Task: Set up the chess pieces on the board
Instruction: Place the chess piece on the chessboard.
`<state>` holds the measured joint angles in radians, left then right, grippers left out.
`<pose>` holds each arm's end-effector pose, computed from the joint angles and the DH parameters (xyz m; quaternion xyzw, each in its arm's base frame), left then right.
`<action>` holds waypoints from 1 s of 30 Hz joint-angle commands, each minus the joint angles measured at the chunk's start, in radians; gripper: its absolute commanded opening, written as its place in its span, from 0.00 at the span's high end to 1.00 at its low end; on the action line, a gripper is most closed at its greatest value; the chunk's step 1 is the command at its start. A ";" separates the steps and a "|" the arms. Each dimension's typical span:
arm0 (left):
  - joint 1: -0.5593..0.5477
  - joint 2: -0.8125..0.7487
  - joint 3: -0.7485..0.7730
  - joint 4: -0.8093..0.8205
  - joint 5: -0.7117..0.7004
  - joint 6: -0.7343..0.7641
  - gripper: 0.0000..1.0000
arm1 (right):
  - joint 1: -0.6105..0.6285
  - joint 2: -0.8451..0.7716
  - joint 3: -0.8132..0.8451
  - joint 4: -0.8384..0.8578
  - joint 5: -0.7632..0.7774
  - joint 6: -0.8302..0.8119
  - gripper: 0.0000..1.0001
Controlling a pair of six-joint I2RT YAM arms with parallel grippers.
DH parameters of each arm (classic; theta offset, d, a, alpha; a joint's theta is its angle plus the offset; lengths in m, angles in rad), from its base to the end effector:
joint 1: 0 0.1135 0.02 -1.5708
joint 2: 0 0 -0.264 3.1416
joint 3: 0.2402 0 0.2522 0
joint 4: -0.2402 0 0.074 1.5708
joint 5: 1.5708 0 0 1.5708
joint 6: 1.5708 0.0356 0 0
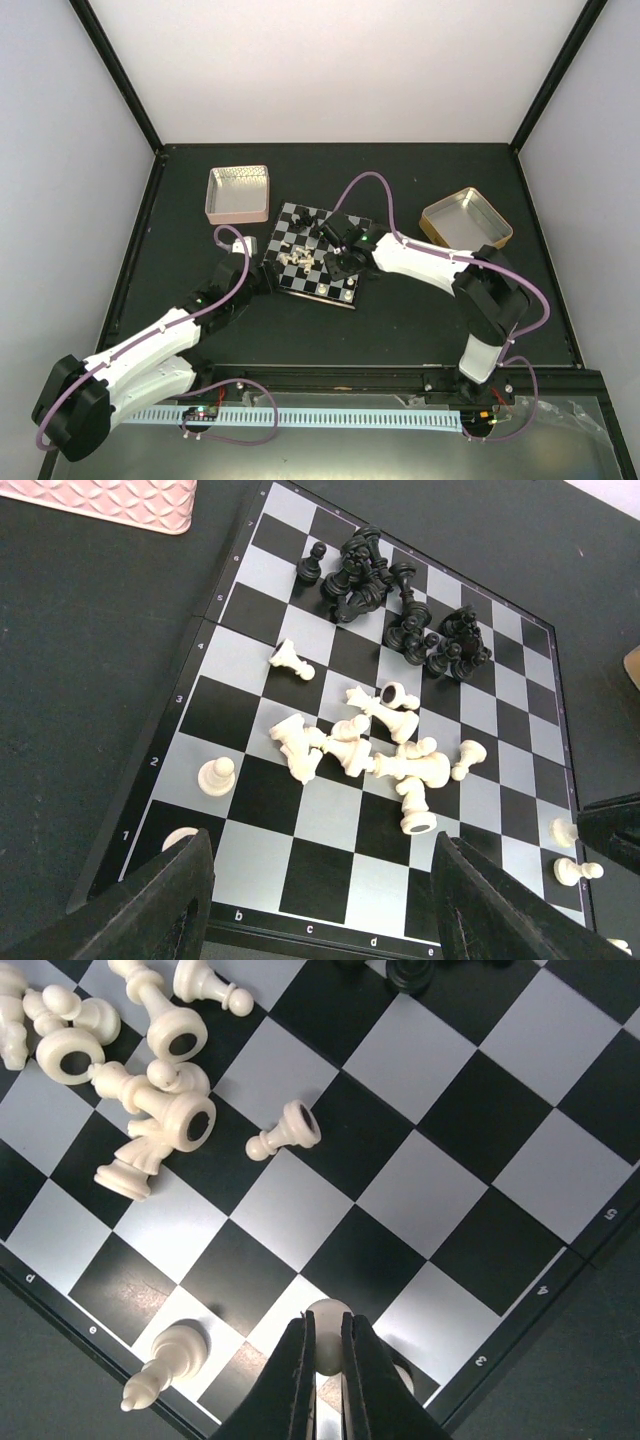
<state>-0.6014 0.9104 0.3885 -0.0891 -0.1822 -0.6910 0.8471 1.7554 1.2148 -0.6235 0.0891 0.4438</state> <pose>0.1600 -0.1020 0.1893 -0.0815 0.8806 -0.2124 0.4157 0.2359 0.2622 0.1979 -0.1871 0.9604 0.0865 0.1874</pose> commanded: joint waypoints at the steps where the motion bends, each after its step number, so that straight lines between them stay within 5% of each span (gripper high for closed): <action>1: 0.007 0.002 0.039 0.000 -0.013 -0.005 0.39 | 0.005 0.023 -0.006 -0.003 -0.045 -0.021 0.97; 30: 0.007 0.013 0.043 0.000 -0.011 -0.005 0.39 | 0.007 0.059 -0.007 -0.043 -0.078 -0.005 0.87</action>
<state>-0.6014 0.9123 0.3901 -0.0891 -0.1822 -0.6907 0.8497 1.8187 1.2148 -0.6430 0.0143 0.4294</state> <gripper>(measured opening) 0.614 0.108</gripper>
